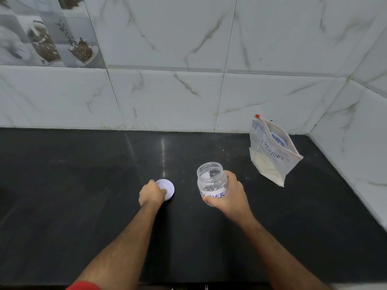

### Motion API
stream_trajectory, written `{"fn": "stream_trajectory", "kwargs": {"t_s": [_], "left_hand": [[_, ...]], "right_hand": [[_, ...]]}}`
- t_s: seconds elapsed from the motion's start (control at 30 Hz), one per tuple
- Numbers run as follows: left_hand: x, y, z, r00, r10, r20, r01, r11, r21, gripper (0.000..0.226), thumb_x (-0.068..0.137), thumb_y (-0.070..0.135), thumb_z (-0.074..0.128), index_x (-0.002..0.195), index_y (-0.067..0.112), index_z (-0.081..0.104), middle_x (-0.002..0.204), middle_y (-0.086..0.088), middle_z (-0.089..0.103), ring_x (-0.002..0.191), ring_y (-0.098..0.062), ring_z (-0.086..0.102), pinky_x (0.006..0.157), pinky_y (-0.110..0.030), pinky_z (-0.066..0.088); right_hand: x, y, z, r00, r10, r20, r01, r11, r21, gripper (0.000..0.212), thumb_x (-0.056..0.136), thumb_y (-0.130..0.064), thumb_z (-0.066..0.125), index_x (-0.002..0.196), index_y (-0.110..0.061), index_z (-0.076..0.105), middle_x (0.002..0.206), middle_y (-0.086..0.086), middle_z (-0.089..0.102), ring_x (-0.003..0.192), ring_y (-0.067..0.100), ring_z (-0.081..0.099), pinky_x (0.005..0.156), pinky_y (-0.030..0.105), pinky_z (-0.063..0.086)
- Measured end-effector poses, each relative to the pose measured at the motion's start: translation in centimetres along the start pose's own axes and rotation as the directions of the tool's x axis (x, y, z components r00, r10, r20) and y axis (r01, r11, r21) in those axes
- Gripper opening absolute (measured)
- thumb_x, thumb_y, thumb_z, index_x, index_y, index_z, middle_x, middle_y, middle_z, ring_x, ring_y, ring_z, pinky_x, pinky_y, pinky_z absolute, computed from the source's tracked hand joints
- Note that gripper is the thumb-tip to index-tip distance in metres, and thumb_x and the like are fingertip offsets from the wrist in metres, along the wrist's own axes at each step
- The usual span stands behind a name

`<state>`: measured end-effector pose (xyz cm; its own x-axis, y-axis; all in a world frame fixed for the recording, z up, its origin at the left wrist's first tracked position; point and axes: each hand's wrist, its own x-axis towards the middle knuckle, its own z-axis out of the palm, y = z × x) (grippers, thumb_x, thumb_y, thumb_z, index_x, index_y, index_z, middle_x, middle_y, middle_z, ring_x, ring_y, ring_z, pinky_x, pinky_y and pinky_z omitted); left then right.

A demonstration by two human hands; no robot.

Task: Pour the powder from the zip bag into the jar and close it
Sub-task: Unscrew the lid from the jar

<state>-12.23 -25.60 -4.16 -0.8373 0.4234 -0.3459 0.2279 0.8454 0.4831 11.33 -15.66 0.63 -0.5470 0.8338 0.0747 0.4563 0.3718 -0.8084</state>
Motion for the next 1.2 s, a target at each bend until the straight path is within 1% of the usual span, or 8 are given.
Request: {"fn": "stream_trajectory", "kwargs": {"t_s": [0.07, 0.2, 0.4, 0.57, 0.87, 1.0, 1.1, 1.2], "left_hand": [[-0.2, 0.1, 0.1, 1.0, 0.009, -0.011, -0.008, 0.996, 0.092, 0.046, 0.087, 0.035, 0.066, 0.125, 0.011, 0.054, 0.126, -0.013, 0.06, 0.112, -0.034, 0.062, 0.079, -0.035, 0.049], [-0.4, 0.3, 0.2, 1.0, 0.008, -0.014, -0.006, 0.994, 0.109, 0.052, 0.088, 0.04, 0.068, 0.128, 0.012, 0.053, 0.13, -0.014, 0.056, 0.117, -0.034, 0.059, 0.082, -0.039, 0.049], [-0.9, 0.1, -0.1, 0.997, 0.07, -0.029, -0.068, 0.997, 0.044, 0.045, 0.087, 0.04, 0.067, 0.12, 0.011, 0.058, 0.122, -0.013, 0.061, 0.108, -0.034, 0.062, 0.082, -0.04, 0.052], [-1.8, -0.6, -0.7, 0.961, 0.263, -0.09, -0.267, 0.963, -0.04, 0.048, 0.093, 0.026, 0.062, 0.139, 0.013, 0.054, 0.135, -0.011, 0.058, 0.121, -0.03, 0.058, 0.095, -0.037, 0.046], [-5.0, 1.4, -0.9, 0.867, 0.498, 0.024, -0.471, 0.833, -0.289, 0.049, 0.082, -0.004, 0.053, 0.122, 0.022, 0.069, 0.105, 0.005, 0.075, 0.095, -0.01, 0.069, 0.081, -0.01, 0.044], [-5.3, 1.2, -1.1, 0.867, 0.498, 0.013, -0.468, 0.825, -0.317, 0.051, 0.084, -0.006, 0.053, 0.125, 0.02, 0.066, 0.11, 0.007, 0.073, 0.092, -0.001, 0.066, 0.074, 0.005, 0.039], [-5.3, 1.0, -1.2, 0.879, 0.477, 0.017, -0.443, 0.828, -0.343, 0.052, 0.086, -0.006, 0.054, 0.133, 0.016, 0.061, 0.115, 0.006, 0.069, 0.093, 0.001, 0.065, 0.083, -0.002, 0.043], [-4.8, 0.9, -1.4, 0.907, 0.416, -0.07, -0.413, 0.839, -0.355, 0.049, 0.091, -0.001, 0.056, 0.138, 0.01, 0.056, 0.129, -0.003, 0.066, 0.112, -0.015, 0.065, 0.099, -0.023, 0.047]], "right_hand": [[0.0, 0.2, 0.3, 1.0, 0.005, 0.013, -0.005, 1.0, -0.008, 0.09, 0.048, -0.051, 0.089, 0.125, -0.032, 0.048, 0.113, -0.018, 0.063, 0.106, 0.012, 0.062, 0.089, 0.033, 0.057], [0.0, 0.6, 0.9, 0.998, 0.035, 0.047, -0.036, 0.999, 0.025, 0.08, 0.052, -0.038, 0.094, 0.116, -0.037, 0.046, 0.108, -0.019, 0.062, 0.101, 0.006, 0.064, 0.083, 0.018, 0.054], [0.3, 1.3, 2.5, 0.994, 0.103, 0.036, -0.106, 0.991, 0.082, 0.076, 0.049, -0.04, 0.092, 0.113, -0.037, 0.051, 0.115, -0.014, 0.061, 0.103, 0.006, 0.063, 0.087, 0.024, 0.053], [1.4, 1.1, 4.3, 0.99, 0.129, 0.061, -0.13, 0.991, 0.026, 0.081, 0.05, -0.049, 0.088, 0.119, -0.032, 0.05, 0.113, -0.015, 0.064, 0.107, 0.011, 0.061, 0.086, 0.029, 0.052], [4.0, -0.6, 7.2, 0.982, 0.09, 0.164, -0.099, 0.994, 0.05, 0.089, 0.052, -0.047, 0.09, 0.127, -0.026, 0.047, 0.118, -0.01, 0.063, 0.109, 0.013, 0.061, 0.089, 0.033, 0.054], [4.2, -0.6, 7.7, 0.976, 0.086, 0.201, -0.097, 0.994, 0.044, 0.093, 0.051, -0.042, 0.09, 0.131, -0.025, 0.045, 0.122, -0.01, 0.061, 0.112, 0.013, 0.06, 0.092, 0.032, 0.052], [4.3, 0.0, 7.4, 0.965, 0.104, 0.242, -0.106, 0.994, -0.004, 0.117, 0.053, -0.035, 0.091, 0.151, -0.021, 0.029, 0.14, -0.003, 0.055, 0.131, 0.019, 0.052, 0.105, 0.037, 0.047], [4.5, 0.4, 5.8, 0.95, 0.142, 0.279, -0.141, 0.99, -0.023, 0.124, 0.067, -0.019, 0.088, 0.161, -0.014, 0.008, 0.158, 0.008, 0.04, 0.144, 0.023, 0.039, 0.115, 0.033, 0.035]]}}
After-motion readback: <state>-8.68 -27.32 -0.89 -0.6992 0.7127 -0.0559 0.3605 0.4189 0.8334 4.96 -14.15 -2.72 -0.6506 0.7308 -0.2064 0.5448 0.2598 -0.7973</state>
